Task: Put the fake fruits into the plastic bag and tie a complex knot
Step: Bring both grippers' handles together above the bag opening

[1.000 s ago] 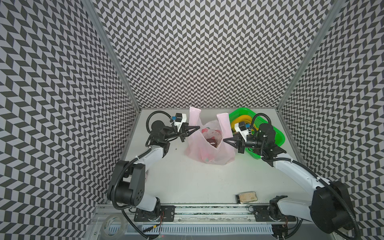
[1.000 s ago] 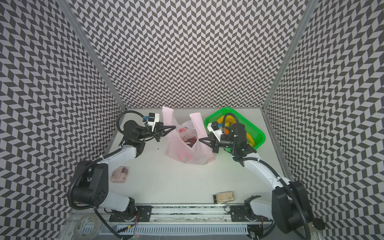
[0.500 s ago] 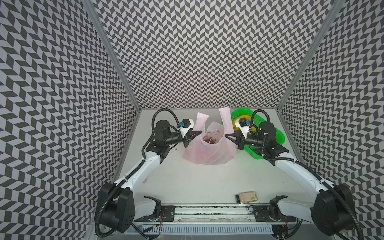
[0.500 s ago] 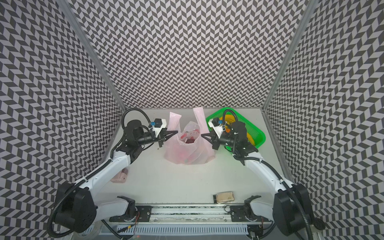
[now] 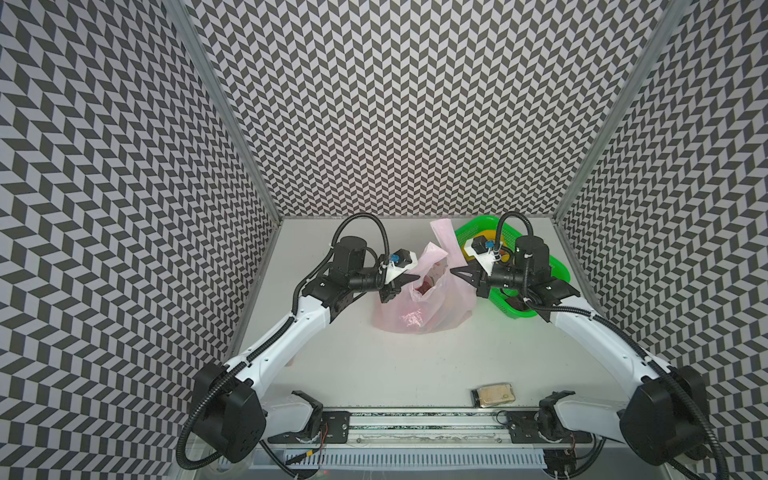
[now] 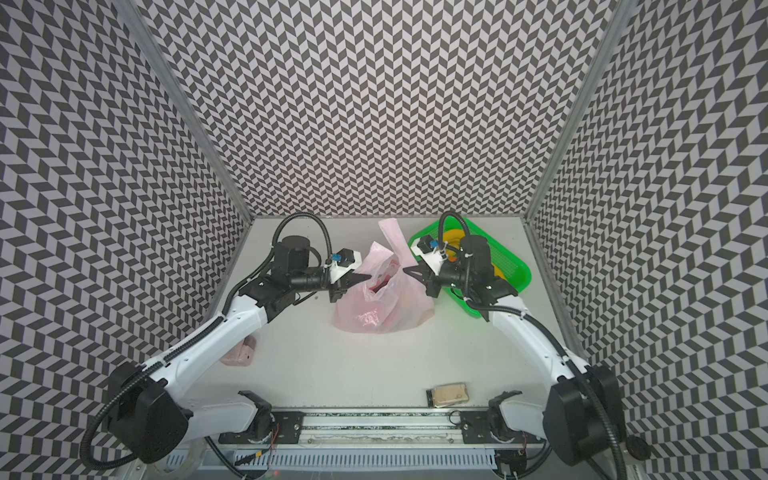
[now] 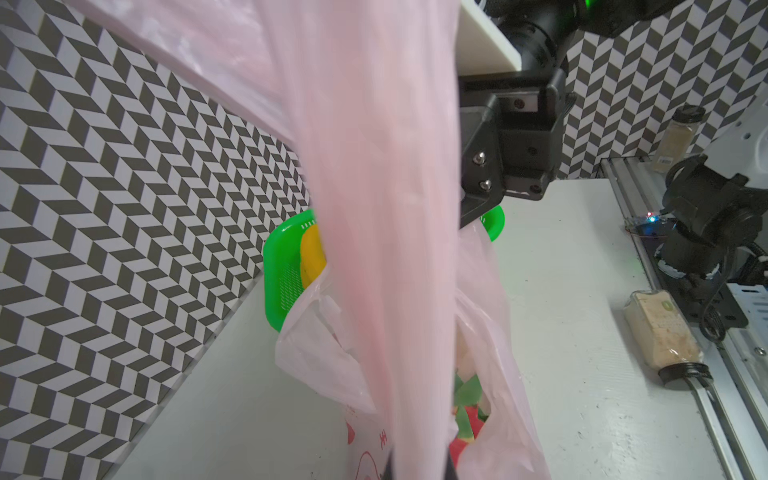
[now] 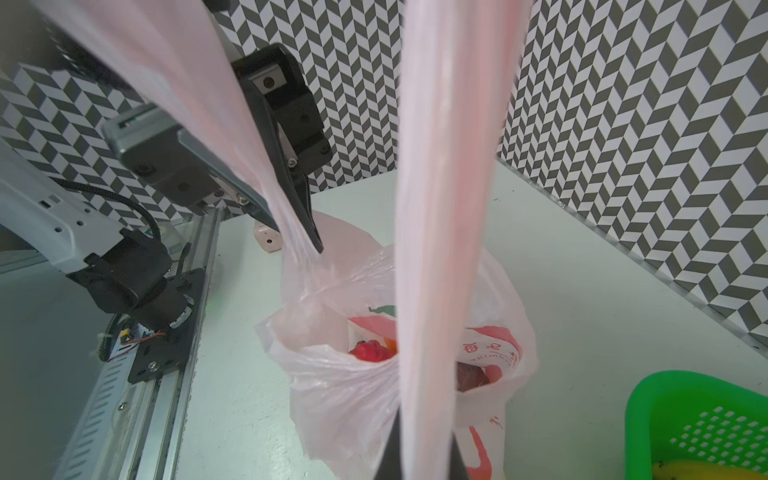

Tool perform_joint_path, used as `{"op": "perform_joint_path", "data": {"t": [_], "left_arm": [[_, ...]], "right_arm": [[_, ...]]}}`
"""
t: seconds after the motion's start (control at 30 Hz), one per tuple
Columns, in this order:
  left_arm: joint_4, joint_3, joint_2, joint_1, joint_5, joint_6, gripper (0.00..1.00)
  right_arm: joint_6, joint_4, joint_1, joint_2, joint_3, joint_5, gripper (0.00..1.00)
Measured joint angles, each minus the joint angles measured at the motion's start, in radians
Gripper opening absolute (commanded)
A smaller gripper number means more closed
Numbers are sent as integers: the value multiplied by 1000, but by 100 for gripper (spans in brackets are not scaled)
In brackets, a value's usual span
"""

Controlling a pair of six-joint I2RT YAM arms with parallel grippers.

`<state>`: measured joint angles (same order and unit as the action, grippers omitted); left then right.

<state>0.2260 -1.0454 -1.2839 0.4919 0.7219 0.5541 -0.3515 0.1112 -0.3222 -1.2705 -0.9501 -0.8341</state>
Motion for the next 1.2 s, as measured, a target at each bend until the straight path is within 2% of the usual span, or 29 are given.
{"op": "perform_joint_path", "data": {"t": [0.33, 0.73, 0.93, 1.2], "left_arm": [[225, -140, -84, 59, -101, 106, 0], [344, -233, -142, 73, -144, 160, 0], [391, -278, -171, 80, -156, 180, 0], [417, -304, -182, 84, -168, 193, 0]], "right_arm": [[-85, 69, -23, -19, -18, -34, 0], [-153, 124, -64, -34, -52, -49, 3], [-180, 160, -70, -39, -79, -49, 14], [-205, 179, -70, -39, -95, -79, 34]]}}
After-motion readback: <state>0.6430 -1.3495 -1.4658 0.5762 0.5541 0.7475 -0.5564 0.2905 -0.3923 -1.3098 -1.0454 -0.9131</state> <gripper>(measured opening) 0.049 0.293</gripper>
